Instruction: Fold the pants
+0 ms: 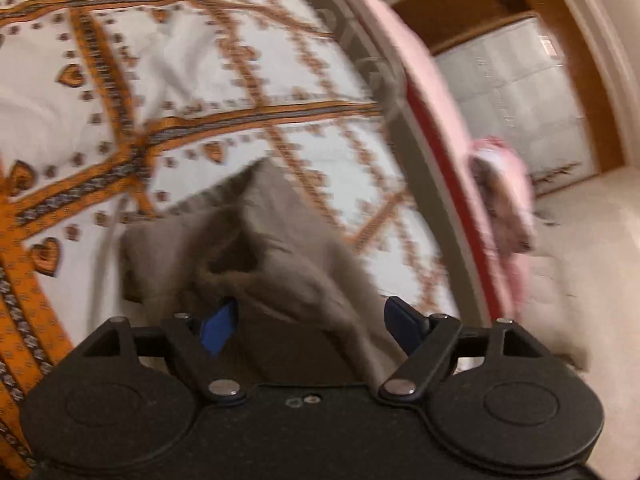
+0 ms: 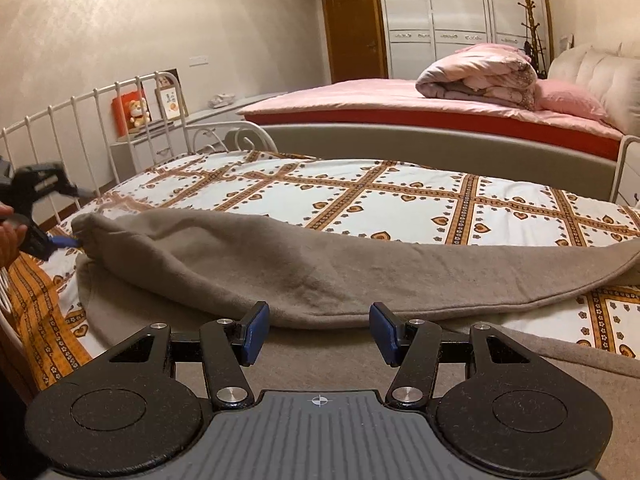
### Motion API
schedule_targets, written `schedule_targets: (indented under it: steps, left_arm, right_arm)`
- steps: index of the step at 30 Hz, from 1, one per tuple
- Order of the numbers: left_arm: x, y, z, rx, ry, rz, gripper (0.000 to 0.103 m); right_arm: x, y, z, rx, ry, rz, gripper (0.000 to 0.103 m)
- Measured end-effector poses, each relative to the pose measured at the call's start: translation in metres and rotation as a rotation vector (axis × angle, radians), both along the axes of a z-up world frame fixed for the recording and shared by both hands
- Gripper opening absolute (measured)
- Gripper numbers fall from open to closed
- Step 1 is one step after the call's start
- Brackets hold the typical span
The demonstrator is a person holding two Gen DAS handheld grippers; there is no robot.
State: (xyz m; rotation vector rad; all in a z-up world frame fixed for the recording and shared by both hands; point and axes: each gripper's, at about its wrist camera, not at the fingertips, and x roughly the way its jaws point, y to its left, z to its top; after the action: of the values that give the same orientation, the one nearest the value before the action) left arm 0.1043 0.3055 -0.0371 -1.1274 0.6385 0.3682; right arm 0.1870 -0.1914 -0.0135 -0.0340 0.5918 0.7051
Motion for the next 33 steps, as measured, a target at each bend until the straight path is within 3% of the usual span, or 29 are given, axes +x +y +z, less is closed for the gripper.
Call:
schedule_targets:
  steps: [2,6,8,14,18,19,20,21,23,26,28,31,33]
  left_arm:
    - [0.001,0.001,-0.009,0.011,0.038,0.007,0.068]
    - [-0.015,0.000,-0.030,-0.012,-0.039,0.018,0.032]
    - [-0.022,-0.005,-0.035,0.007,-0.089,0.012,0.023]
    - [-0.031,-0.008,-0.035,0.062,-0.150,-0.032,0.020]
    - [-0.030,-0.008,-0.031,0.103,-0.149,-0.082,0.020]
    - [-0.030,-0.007,-0.032,0.102,-0.153,-0.085,0.020]
    - [-0.030,-0.006,-0.032,0.101,-0.159,-0.090,0.020]
    - [-0.029,-0.005,-0.032,0.103,-0.164,-0.096,0.020]
    - [-0.026,-0.005,-0.032,0.125,-0.170,-0.119,0.020]
    - [-0.017,-0.005,-0.025,0.182,-0.178,-0.160,0.020]
    - [-0.010,-0.005,-0.014,0.246,-0.214,-0.189,0.020]
    - [-0.014,-0.008,0.016,0.386,-0.414,-0.228,0.019]
    - [-0.026,-0.003,0.028,0.435,-0.559,-0.224,0.020]
  right_arm:
    - [0.001,0.001,-0.001,-0.001,0.004,-0.005,0.056]
    - [0.014,0.001,-0.009,0.012,0.074,-0.044,0.056]
    - [0.028,-0.003,-0.016,0.074,0.162,-0.081,0.056]
    - [0.080,-0.030,-0.048,0.426,0.520,-0.226,0.056]
    - [0.107,-0.038,-0.075,0.519,0.674,-0.321,0.055]
    - [0.111,-0.040,-0.080,0.543,0.694,-0.322,0.051]
    - [0.114,-0.041,-0.083,0.563,0.702,-0.312,0.027]
    - [0.117,-0.041,-0.084,0.558,0.714,-0.306,0.015]
    - [0.119,-0.040,-0.084,0.520,0.701,-0.311,0.004]
    - [0.118,-0.038,-0.071,0.486,0.635,-0.279,0.004]
    - [0.110,-0.038,-0.051,0.502,0.543,-0.243,0.003]
    - [0.090,-0.047,-0.003,0.527,0.382,-0.182,0.003]
    - [0.064,-0.053,0.018,0.509,0.282,-0.135,0.003]
